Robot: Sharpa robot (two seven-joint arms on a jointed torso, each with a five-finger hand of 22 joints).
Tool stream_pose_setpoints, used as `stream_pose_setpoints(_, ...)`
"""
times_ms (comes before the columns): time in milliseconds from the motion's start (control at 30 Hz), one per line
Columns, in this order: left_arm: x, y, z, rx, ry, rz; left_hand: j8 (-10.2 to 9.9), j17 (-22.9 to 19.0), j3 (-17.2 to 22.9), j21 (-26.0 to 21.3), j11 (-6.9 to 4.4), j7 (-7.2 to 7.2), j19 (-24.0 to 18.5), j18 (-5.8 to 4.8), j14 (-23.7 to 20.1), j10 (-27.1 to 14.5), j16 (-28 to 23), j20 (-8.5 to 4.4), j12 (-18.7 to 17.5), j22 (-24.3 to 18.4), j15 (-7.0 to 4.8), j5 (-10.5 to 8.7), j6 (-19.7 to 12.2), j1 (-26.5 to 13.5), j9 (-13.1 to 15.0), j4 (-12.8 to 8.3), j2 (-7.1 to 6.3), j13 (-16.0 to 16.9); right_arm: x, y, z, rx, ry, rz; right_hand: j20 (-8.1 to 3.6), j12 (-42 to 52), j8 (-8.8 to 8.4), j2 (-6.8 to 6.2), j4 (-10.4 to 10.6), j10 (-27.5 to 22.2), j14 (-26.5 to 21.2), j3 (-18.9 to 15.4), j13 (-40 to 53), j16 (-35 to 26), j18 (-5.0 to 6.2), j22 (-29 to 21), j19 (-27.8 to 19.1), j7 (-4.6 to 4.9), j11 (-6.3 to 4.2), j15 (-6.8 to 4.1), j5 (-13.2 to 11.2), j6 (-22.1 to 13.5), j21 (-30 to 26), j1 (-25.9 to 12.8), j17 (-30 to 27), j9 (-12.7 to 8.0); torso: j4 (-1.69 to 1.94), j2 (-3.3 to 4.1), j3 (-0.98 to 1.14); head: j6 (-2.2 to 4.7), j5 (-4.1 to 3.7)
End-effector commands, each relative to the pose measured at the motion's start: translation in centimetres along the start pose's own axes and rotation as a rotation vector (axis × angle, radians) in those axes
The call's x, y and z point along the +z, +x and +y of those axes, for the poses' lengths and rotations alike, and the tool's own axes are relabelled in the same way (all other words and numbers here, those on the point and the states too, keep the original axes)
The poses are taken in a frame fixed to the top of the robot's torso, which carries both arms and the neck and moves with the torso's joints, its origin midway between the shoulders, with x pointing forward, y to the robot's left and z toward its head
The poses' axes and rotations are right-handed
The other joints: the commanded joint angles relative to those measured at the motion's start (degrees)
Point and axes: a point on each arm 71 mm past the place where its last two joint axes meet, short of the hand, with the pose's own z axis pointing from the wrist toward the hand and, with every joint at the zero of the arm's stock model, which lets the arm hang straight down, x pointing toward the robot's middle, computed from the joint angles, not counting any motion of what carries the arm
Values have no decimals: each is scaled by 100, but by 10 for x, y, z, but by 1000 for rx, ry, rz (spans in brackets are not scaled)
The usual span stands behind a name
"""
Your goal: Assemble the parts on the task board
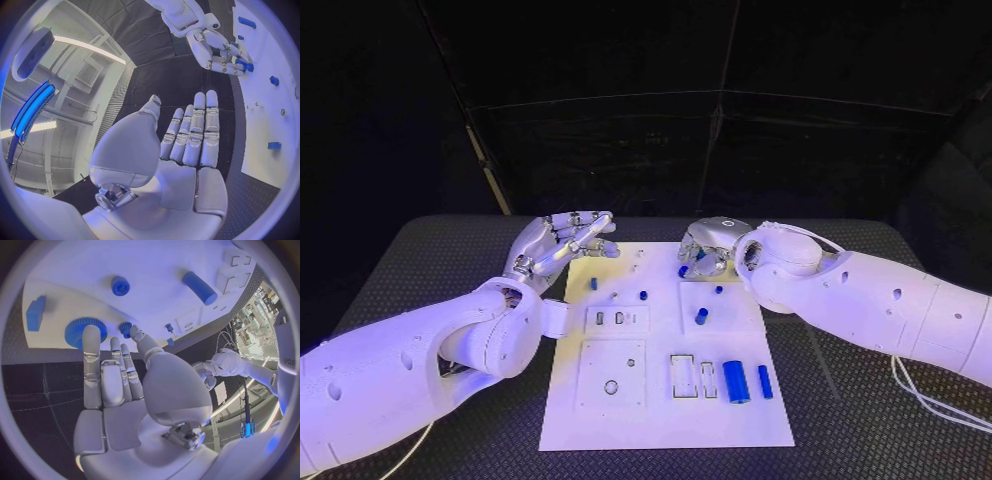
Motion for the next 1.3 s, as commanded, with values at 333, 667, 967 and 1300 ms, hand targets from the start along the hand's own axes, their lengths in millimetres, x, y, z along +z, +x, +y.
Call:
stream_pose_setpoints(333,0,2,-1,-8,-1,26,-61,18,-61,8,5,121,25,16,32,31,-55,0,-52,-17,20,23,46,14,-21,4,25,-11,5,3,1,-25,0,42,24,-1,12,80,-7,7,283,219,-23,108,-71,166,-16,78,27,54,-118,88,180,117,106,10,1,49,1,-37,23)
stream_pose_setpoints(667,0,2,-2,-7,0,25,-72,25,-72,-1,8,126,24,15,27,35,-72,1,-68,-23,24,23,52,11,-27,4,33,-11,6,3,3,-23,-16,37,22,59,129,305,30,269,303,683,-23,263,-93,478,1,58,-13,28,-366,512,471,172,294,39,4,57,0,-85,39)
stream_pose_setpoints(967,-1,0,-1,-5,-3,23,-73,26,-73,-2,9,127,24,15,29,37,-74,1,-70,-24,23,23,54,10,-27,5,37,-11,1,-6,8,3,-55,-66,-24,79,174,351,99,476,315,985,-3,347,-112,653,8,11,-79,-18,-565,753,640,170,396,46,2,64,-4,-69,32)
stream_pose_setpoints(1300,-1,-2,-1,-3,-9,21,-83,33,-78,-6,13,135,28,15,36,38,-80,1,-83,-27,24,23,54,14,-32,1,47,-11,-1,-14,17,50,-51,-147,-34,66,166,264,265,564,316,1077,11,383,-115,704,-13,-21,-104,-34,-668,837,702,22,434,43,16,75,-13,17,36)
